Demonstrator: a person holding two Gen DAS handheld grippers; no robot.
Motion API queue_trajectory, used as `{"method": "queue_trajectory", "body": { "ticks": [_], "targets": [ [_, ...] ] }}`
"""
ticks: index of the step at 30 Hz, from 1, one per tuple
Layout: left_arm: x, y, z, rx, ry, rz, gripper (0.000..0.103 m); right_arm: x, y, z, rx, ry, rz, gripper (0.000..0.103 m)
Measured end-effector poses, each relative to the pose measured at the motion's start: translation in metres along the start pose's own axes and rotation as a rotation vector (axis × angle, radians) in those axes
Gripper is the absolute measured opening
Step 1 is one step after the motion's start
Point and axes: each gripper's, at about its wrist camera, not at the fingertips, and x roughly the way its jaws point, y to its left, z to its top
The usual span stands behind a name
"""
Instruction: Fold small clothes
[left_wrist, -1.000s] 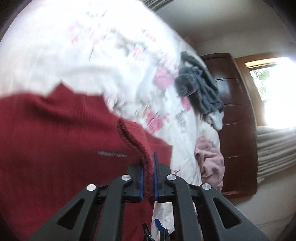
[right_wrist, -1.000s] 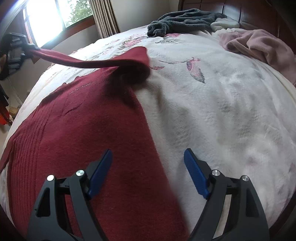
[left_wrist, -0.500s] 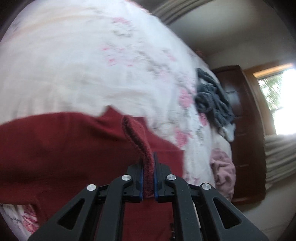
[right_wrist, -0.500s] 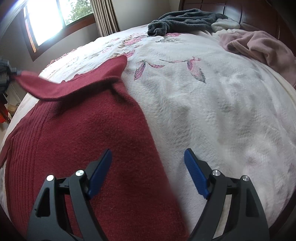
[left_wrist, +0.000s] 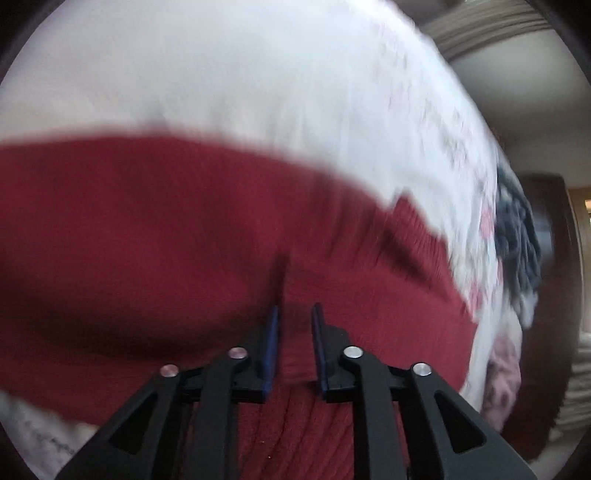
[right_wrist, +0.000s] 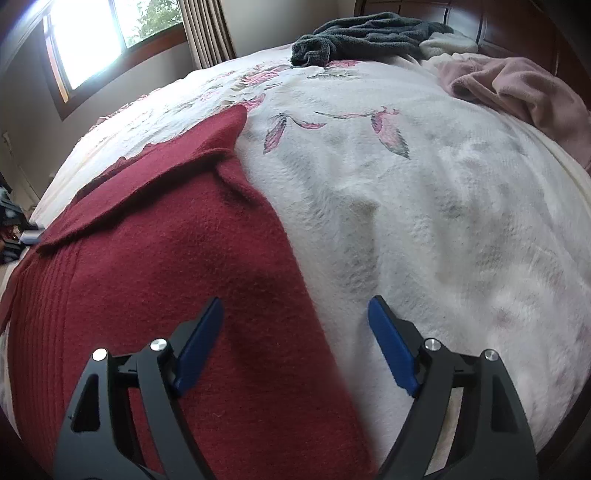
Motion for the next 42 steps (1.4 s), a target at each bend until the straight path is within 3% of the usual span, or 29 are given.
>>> {"method": "queue_trajectory", "body": {
  "ticks": [1, 4, 10, 12, 14, 15, 17, 20, 22, 28, 34, 38, 42],
  "targets": [
    [-0.007, -0.006, -0.001, 0.002, -0.017, -0.048, 0.03, 0.0, 0.001, 0.0, -0.002, -0.001, -0.002, 0.081],
    [0.005, -0.026, -0.005, 0.041, 0.037, -0.145, 0.034, 0.001, 0.001, -0.001, -0.004, 0.0, -0.004, 0.081],
    [0.059, -0.008, -0.013, 0.017, 0.142, -0.048, 0.031, 0.002, 0.001, -0.001, -0.003, 0.005, -0.008, 0.082],
    [0.058, 0.004, -0.013, -0.019, 0.147, -0.063, 0.019, 0.003, 0.001, 0.0, -0.008, 0.008, -0.009, 0.082],
    [0.045, 0.01, -0.013, -0.027, 0.134, -0.065, 0.022, 0.003, 0.001, 0.0, -0.011, 0.012, -0.01, 0.083],
    [0.031, 0.016, -0.013, -0.026, 0.117, -0.055, 0.024, 0.004, 0.001, 0.0, -0.011, 0.013, -0.011, 0.083],
    [-0.005, 0.036, -0.011, -0.047, 0.055, -0.052, 0.054, 0.003, 0.0, 0.0, -0.01, 0.012, -0.011, 0.083],
    [-0.061, 0.074, -0.015, -0.088, -0.043, -0.073, 0.071, 0.002, 0.001, -0.001, -0.008, 0.008, -0.013, 0.083],
    [-0.1, 0.113, -0.026, -0.143, -0.097, -0.069, 0.076, 0.002, 0.002, -0.002, -0.011, 0.009, -0.015, 0.084],
    [-0.174, 0.235, -0.068, -0.372, -0.202, -0.05, 0.078, 0.004, 0.003, -0.002, -0.019, 0.026, -0.028, 0.088],
    [-0.226, 0.336, -0.082, -0.599, -0.356, -0.002, 0.078, 0.006, 0.01, -0.001, -0.055, 0.062, -0.076, 0.088],
    [-0.233, 0.374, -0.073, -0.69, -0.391, 0.008, 0.082, -0.017, 0.016, -0.003, 0.001, 0.073, -0.04, 0.088],
    [-0.226, 0.388, -0.057, -0.719, -0.428, -0.063, 0.086, -0.043, 0.034, -0.003, 0.013, 0.07, -0.004, 0.089]
  ]
}}
